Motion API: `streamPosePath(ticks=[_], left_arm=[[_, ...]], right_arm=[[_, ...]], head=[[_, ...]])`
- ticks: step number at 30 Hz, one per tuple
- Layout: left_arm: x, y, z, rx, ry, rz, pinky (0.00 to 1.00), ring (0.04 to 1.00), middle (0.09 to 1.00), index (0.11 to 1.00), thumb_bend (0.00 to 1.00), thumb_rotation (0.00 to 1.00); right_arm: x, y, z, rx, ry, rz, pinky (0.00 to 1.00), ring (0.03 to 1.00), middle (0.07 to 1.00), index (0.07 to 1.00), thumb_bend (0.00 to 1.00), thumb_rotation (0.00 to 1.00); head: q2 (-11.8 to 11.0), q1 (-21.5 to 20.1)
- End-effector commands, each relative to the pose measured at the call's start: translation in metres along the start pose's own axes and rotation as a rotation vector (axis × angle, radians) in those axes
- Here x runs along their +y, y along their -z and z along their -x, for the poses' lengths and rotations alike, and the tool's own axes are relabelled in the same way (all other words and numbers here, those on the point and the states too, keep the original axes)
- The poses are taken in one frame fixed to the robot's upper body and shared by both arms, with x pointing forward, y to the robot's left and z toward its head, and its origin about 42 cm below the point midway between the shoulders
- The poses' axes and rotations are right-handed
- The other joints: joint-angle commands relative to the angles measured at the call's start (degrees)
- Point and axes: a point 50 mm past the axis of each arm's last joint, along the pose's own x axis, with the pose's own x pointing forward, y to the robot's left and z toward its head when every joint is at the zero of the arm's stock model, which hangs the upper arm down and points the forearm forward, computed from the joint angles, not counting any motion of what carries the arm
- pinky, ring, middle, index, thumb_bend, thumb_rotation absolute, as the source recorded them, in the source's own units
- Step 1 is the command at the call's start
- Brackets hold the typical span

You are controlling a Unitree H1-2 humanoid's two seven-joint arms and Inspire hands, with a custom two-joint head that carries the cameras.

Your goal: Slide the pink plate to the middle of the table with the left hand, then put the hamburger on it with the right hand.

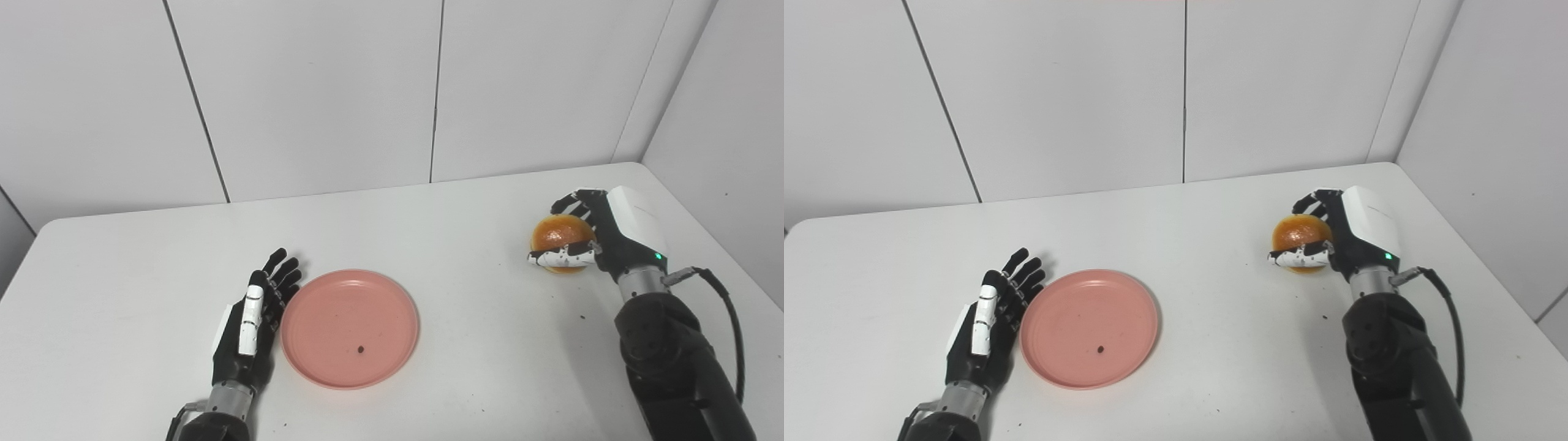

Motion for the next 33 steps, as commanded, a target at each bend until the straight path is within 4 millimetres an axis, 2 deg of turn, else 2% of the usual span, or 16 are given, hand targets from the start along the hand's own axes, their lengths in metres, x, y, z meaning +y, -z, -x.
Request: streamPosePath(ticks=[1,3,5,6,9,12,16,18,21,23,27,29,33], left_arm=[[-0.003,0.017,0.012,0.067,-0.019,0.005,0.92,0.904,0.892,0.881,0.62,0.98],[-0.005,0.017,0.012,0.069,-0.019,0.002,0.93,0.910,0.896,0.885,0.62,0.99],[-0.008,0.018,0.012,0.070,-0.019,0.001,0.92,0.907,0.895,0.887,0.63,0.99],[-0.009,0.018,0.012,0.071,-0.019,0.001,0.92,0.908,0.894,0.888,0.64,0.99],[-0.012,0.019,0.013,0.072,-0.022,0.002,0.93,0.910,0.895,0.889,0.64,0.99],[-0.014,0.018,0.013,0.072,-0.027,0.008,0.92,0.911,0.892,0.886,0.62,1.00],[-0.018,0.019,0.013,0.069,-0.037,0.010,0.92,0.904,0.886,0.881,0.62,0.99],[-0.019,0.018,0.014,0.070,-0.038,0.002,0.92,0.906,0.889,0.884,0.63,0.99],[-0.021,0.018,0.014,0.071,-0.042,-0.005,0.93,0.908,0.894,0.885,0.64,0.99],[-0.022,0.019,0.014,0.074,-0.043,-0.007,0.95,0.913,0.897,0.885,0.65,1.00],[-0.026,0.021,0.013,0.075,-0.035,-0.010,0.96,0.917,0.901,0.887,0.65,0.99],[-0.029,0.021,0.012,0.074,-0.030,-0.001,0.96,0.922,0.904,0.892,0.65,0.98],[-0.036,0.020,0.011,0.069,-0.013,-0.014,0.95,0.920,0.906,0.904,0.65,1.00]], right_arm=[[-0.014,-0.027,-0.003,-0.116,0.075,-0.032,0.30,0.372,0.428,0.530,0.52,0.00],[-0.010,-0.036,0.000,-0.137,0.067,-0.054,0.32,0.387,0.440,0.533,0.52,0.00],[-0.005,-0.045,0.003,-0.157,0.057,-0.068,0.39,0.428,0.455,0.528,0.52,0.00],[-0.002,-0.049,0.004,-0.167,0.053,-0.070,0.32,0.385,0.442,0.534,0.52,0.00],[0.015,-0.061,0.005,-0.219,0.000,-0.094,0.24,0.328,0.420,0.532,0.52,0.00],[0.033,-0.073,0.004,-0.276,-0.049,-0.112,0.24,0.302,0.471,0.490,0.53,0.00],[0.055,-0.095,0.006,-0.337,-0.115,-0.130,0.24,0.312,0.421,0.530,0.52,0.00],[0.064,-0.108,0.007,-0.384,-0.136,-0.137,0.23,0.300,0.460,0.498,0.52,0.00],[0.071,-0.124,0.007,-0.423,-0.170,-0.156,0.22,0.297,0.474,0.488,0.53,0.00],[0.073,-0.131,0.007,-0.438,-0.195,-0.160,0.26,0.344,0.429,0.522,0.52,0.00],[0.077,-0.143,0.008,-0.464,-0.219,-0.176,0.24,0.332,0.413,0.526,0.52,0.00],[0.079,-0.147,0.009,-0.476,-0.239,-0.187,0.23,0.319,0.468,0.492,0.52,0.00],[0.084,-0.154,0.011,-0.495,-0.299,-0.202,0.21,0.294,0.474,0.487,0.53,0.00]], head=[[0.1,0.7],[0.0,1.7],[0.1,2.4],[0.1,2.4],[0.3,3.4],[0.4,3.8],[0.5,5.1],[0.5,5.5],[0.6,6.2],[0.7,6.9],[0.8,9.4],[1.0,10.6],[1.5,13.8]])
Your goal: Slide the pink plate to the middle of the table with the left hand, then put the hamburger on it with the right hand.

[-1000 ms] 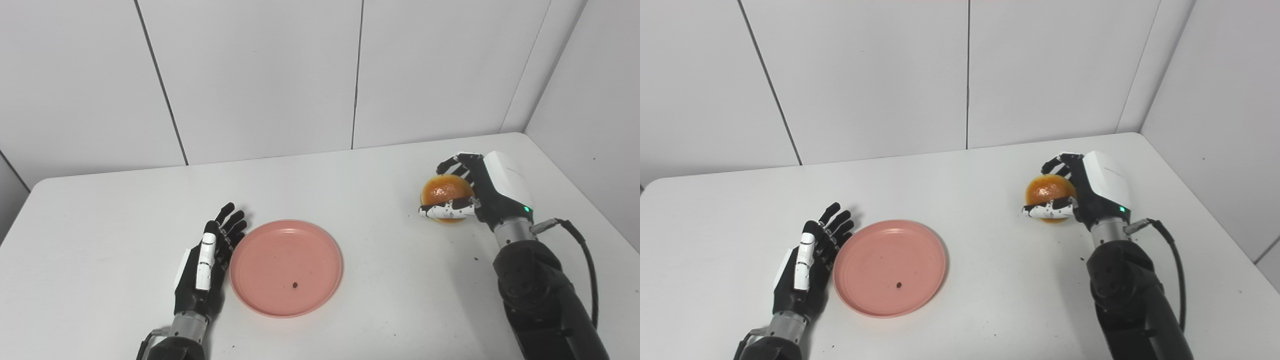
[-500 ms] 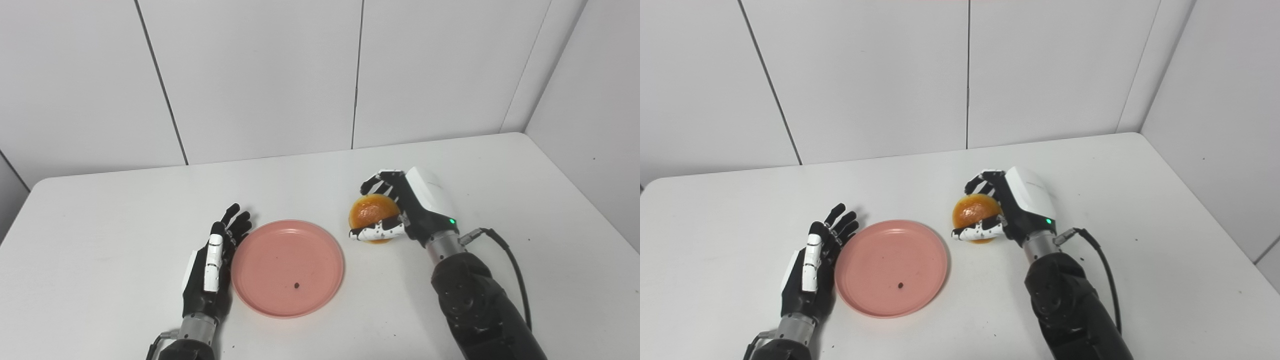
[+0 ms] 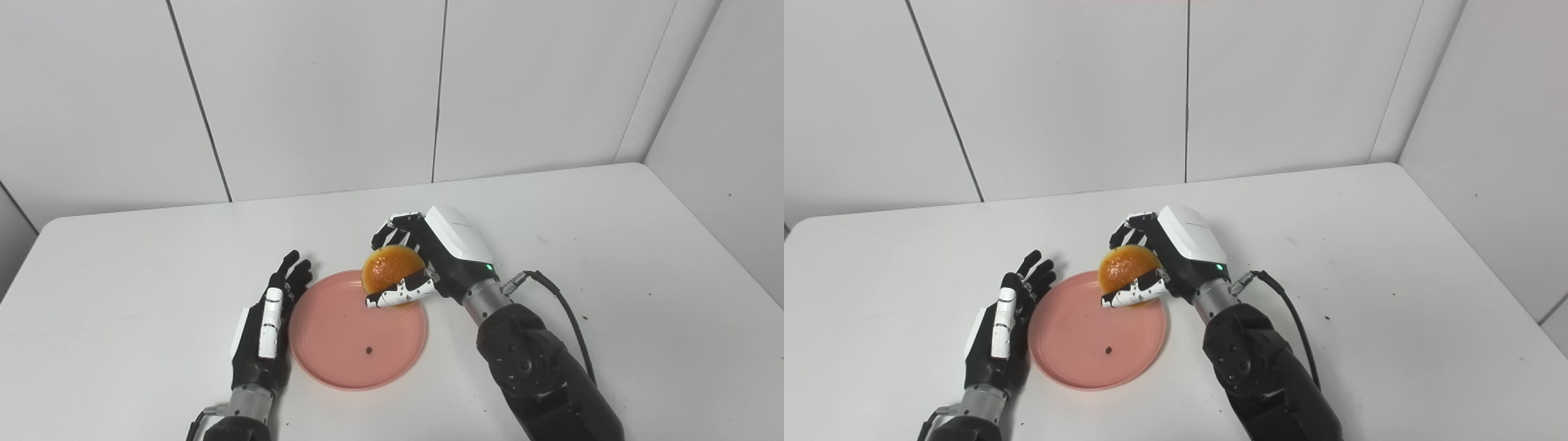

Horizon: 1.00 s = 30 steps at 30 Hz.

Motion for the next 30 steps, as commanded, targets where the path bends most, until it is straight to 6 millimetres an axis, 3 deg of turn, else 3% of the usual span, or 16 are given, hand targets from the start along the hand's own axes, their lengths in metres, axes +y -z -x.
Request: streamPosePath(ticks=[1,5,15,30], left_arm=[[-0.008,0.014,0.008,0.068,-0.002,0.014,0.95,0.922,0.906,0.905,0.65,1.00],[-0.016,0.012,0.006,0.062,-0.008,0.015,0.94,0.920,0.907,0.909,0.61,1.00],[-0.025,0.013,0.002,0.043,0.024,-0.032,0.93,0.936,0.938,0.927,0.63,1.00],[-0.025,0.013,0.004,0.043,0.038,-0.036,0.95,0.962,0.954,0.930,0.63,1.00]], right_arm=[[-0.010,-0.022,-0.011,-0.100,0.016,-0.002,0.21,0.291,0.474,0.486,0.53,0.00],[-0.001,-0.022,-0.012,-0.132,-0.039,-0.010,0.27,0.313,0.474,0.486,0.53,0.00],[0.015,-0.012,-0.009,-0.100,-0.134,0.005,0.22,0.285,0.472,0.486,0.53,0.00],[0.026,-0.004,-0.007,-0.080,-0.238,0.031,0.19,0.277,0.473,0.488,0.53,0.00]], head=[[0.2,1.0],[0.4,2.6],[0.9,6.0],[1.1,5.6]])
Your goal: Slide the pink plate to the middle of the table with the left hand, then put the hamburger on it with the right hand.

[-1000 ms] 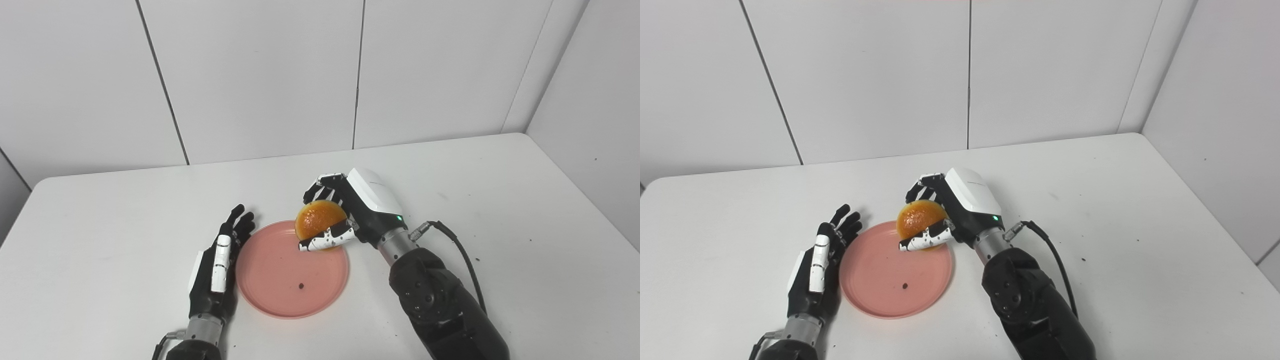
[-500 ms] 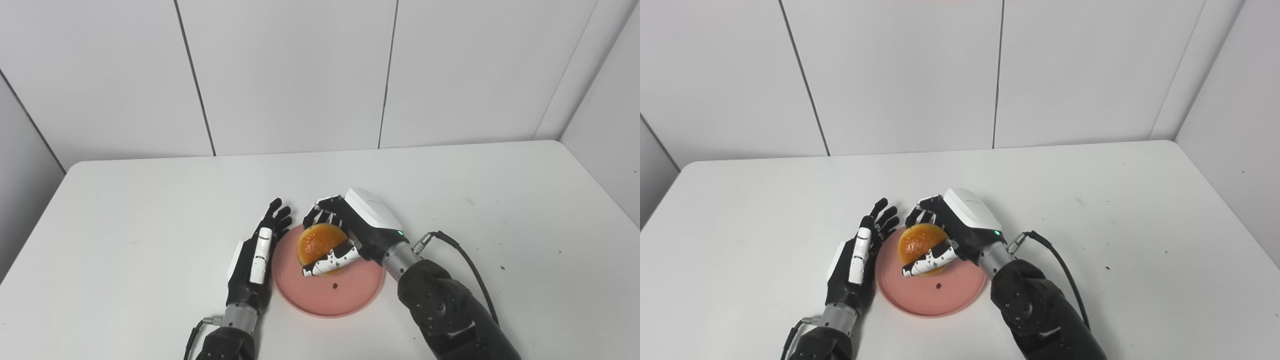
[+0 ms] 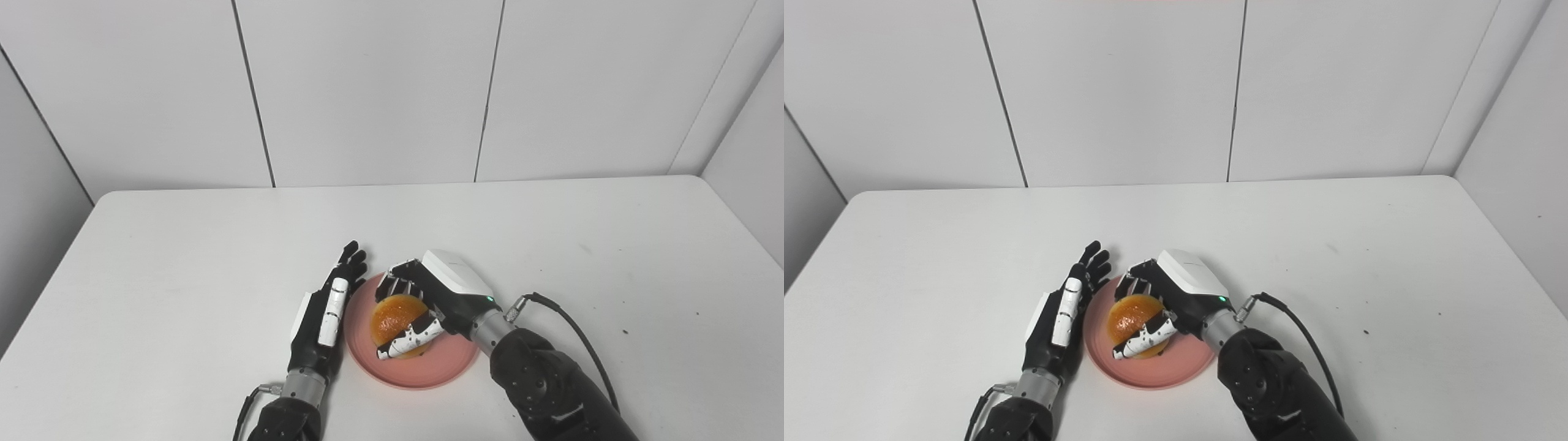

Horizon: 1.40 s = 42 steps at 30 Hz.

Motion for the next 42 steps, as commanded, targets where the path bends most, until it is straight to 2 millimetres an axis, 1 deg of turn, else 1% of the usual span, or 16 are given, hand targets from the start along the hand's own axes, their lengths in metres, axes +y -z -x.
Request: streamPosePath(ticks=[1,3,5,9,11,12,13,15,17,19,21,22,23,26,33,42], left_arm=[[-0.002,0.008,0.006,0.043,0.010,0.009,0.95,0.960,0.952,0.927,0.63,1.00],[-0.002,0.007,0.006,0.041,0.009,0.014,0.95,0.959,0.951,0.927,0.63,1.00],[-0.002,0.007,0.006,0.037,0.006,0.015,0.96,0.956,0.946,0.924,0.62,1.00],[-0.002,0.006,0.007,0.046,0.012,0.005,0.95,0.960,0.954,0.933,0.63,1.00],[-0.002,0.006,0.007,0.051,0.010,0.011,0.96,0.968,0.966,0.955,0.63,1.00],[-0.002,0.006,0.006,0.051,0.011,0.013,0.96,0.971,0.971,0.962,0.63,1.00],[-0.002,0.006,0.006,0.050,0.012,0.014,0.97,0.976,0.976,0.968,0.63,1.00],[-0.001,0.005,0.006,0.047,0.016,0.013,0.97,0.981,0.983,0.974,0.63,1.00],[-0.001,0.006,0.006,0.043,0.021,0.006,0.97,0.977,0.979,0.974,0.62,1.00],[0.000,0.006,0.005,0.040,0.025,-0.001,0.96,0.962,0.959,0.957,0.61,1.00],[0.000,0.007,0.005,0.039,0.024,-0.002,0.96,0.959,0.954,0.955,0.61,1.00],[0.001,0.007,0.005,0.039,0.024,0.001,0.96,0.957,0.950,0.956,0.61,1.00],[0.001,0.007,0.005,0.039,0.024,0.003,0.96,0.957,0.948,0.958,0.61,1.00],[0.001,0.007,0.006,0.042,0.024,0.009,0.96,0.952,0.944,0.961,0.62,1.00],[0.003,0.007,0.005,0.042,0.028,0.023,0.96,0.949,0.941,0.958,0.63,1.00],[0.003,0.005,0.005,0.040,0.009,0.026,0.96,0.948,0.930,0.939,0.62,1.00]], right_arm=[[-0.014,-0.011,-0.005,-0.064,0.022,0.042,0.20,0.288,0.474,0.488,0.53,0.00],[-0.013,-0.009,-0.005,-0.051,0.009,0.054,0.22,0.305,0.475,0.488,0.53,0.00],[-0.013,-0.008,-0.006,-0.046,0.000,0.058,0.26,0.342,0.478,0.489,0.52,0.00],[-0.013,-0.005,-0.005,-0.067,-0.015,0.020,0.35,0.419,0.443,0.539,0.52,0.00],[-0.014,-0.005,-0.004,-0.066,-0.014,0.035,0.40,0.486,0.455,0.530,0.52,0.01],[-0.014,-0.006,-0.003,-0.064,-0.009,0.049,0.47,0.557,0.468,0.517,0.52,0.01],[-0.014,-0.008,-0.002,-0.060,-0.005,0.064,0.54,0.639,0.579,0.507,0.52,0.08],[-0.015,-0.010,0.000,-0.057,0.001,0.085,0.65,0.745,0.715,0.500,0.52,0.14],[-0.015,-0.010,0.002,-0.067,0.006,0.094,0.68,0.782,0.764,0.498,0.51,0.15],[-0.016,-0.010,0.003,-0.081,0.011,0.098,0.76,0.872,0.834,0.498,0.52,0.16],[-0.017,-0.010,0.003,-0.087,0.011,0.101,0.78,0.890,0.849,0.498,0.52,0.16],[-0.017,-0.010,0.003,-0.086,0.009,0.102,0.80,0.912,0.867,0.621,0.61,0.22],[-0.018,-0.010,0.004,-0.085,0.007,0.100,0.82,0.929,0.882,0.705,0.66,0.27],[-0.019,-0.011,0.004,-0.085,0.004,0.099,0.84,0.942,0.898,0.771,0.70,0.31],[-0.022,-0.014,0.005,-0.096,0.016,0.097,0.84,0.945,0.923,0.808,0.71,0.32],[-0.026,-0.013,0.008,-0.116,0.045,0.089,0.81,0.943,0.934,0.835,0.71,0.32]], head=[[-0.1,-0.1],[0.0,-0.1],[-0.1,-0.1],[0.0,-0.3],[0.0,-0.4],[0.0,-0.4],[-0.1,-0.5],[-0.1,-0.5],[-0.1,-0.5],[-0.2,-0.6],[-0.2,-0.7],[-0.2,-0.7],[-0.2,-0.7],[-0.2,-0.7],[-0.3,-0.9],[-0.3,-1.0]])
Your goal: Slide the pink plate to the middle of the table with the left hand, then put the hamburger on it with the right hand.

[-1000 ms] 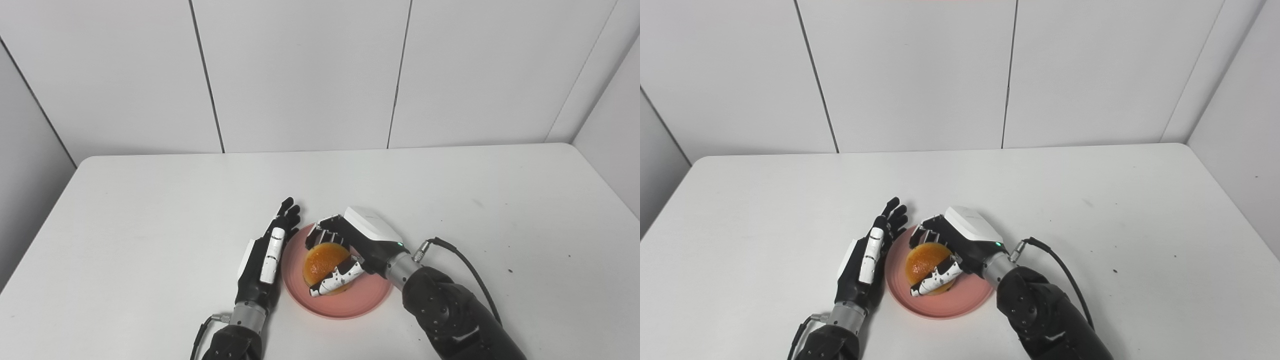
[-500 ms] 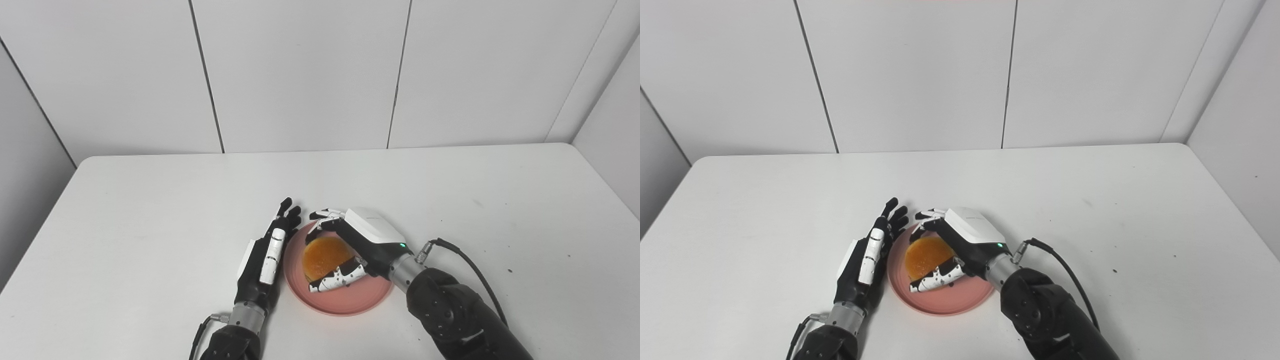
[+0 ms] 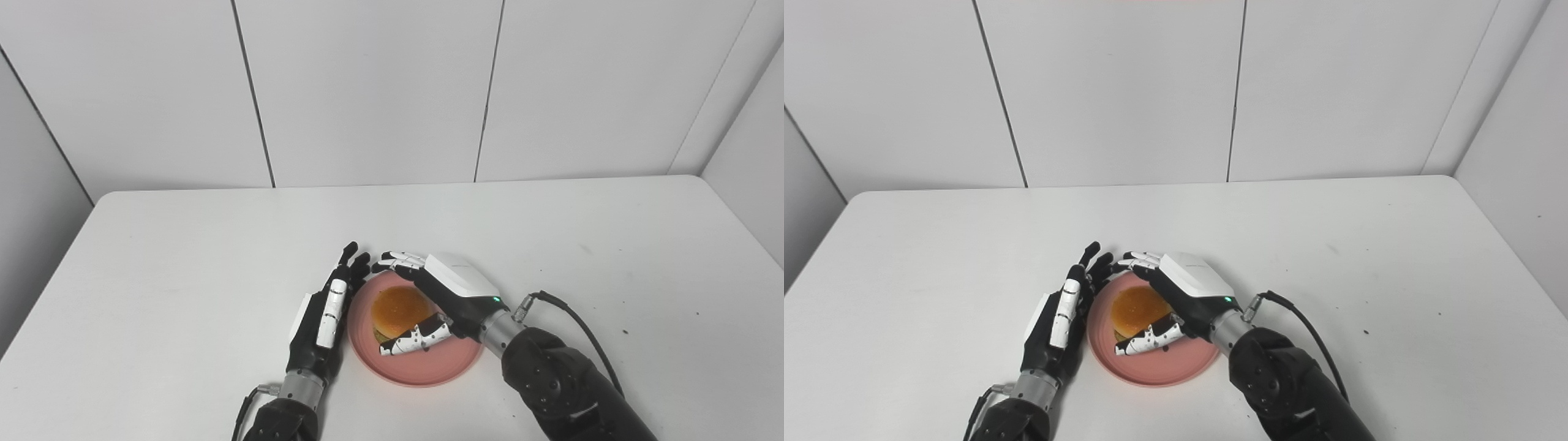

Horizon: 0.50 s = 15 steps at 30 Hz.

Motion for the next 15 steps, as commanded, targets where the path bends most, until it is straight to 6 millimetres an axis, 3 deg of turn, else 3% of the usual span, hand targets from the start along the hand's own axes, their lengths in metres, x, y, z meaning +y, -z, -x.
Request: streamPosePath(ticks=[1,8,15], left_arm=[[0.000,0.006,0.002,0.031,-0.014,0.007,0.96,0.949,0.929,0.939,0.62,1.00],[0.002,0.008,0.001,0.028,-0.041,0.035,0.97,0.956,0.934,0.931,0.63,1.00],[0.001,0.008,0.004,-0.005,-0.072,0.006,0.95,0.951,0.947,0.932,0.60,1.00]], right_arm=[[-0.017,-0.012,-0.001,-0.077,0.076,0.022,0.80,0.942,0.934,0.838,0.72,0.32],[-0.018,-0.005,0.007,-0.078,0.132,-0.042,0.78,0.960,0.962,0.928,0.71,0.38],[-0.008,0.009,0.018,-0.068,0.268,-0.133,0.75,0.956,0.998,0.999,0.74,0.71]], head=[[-0.1,0.1],[-0.1,0.0],[0.1,0.2]])
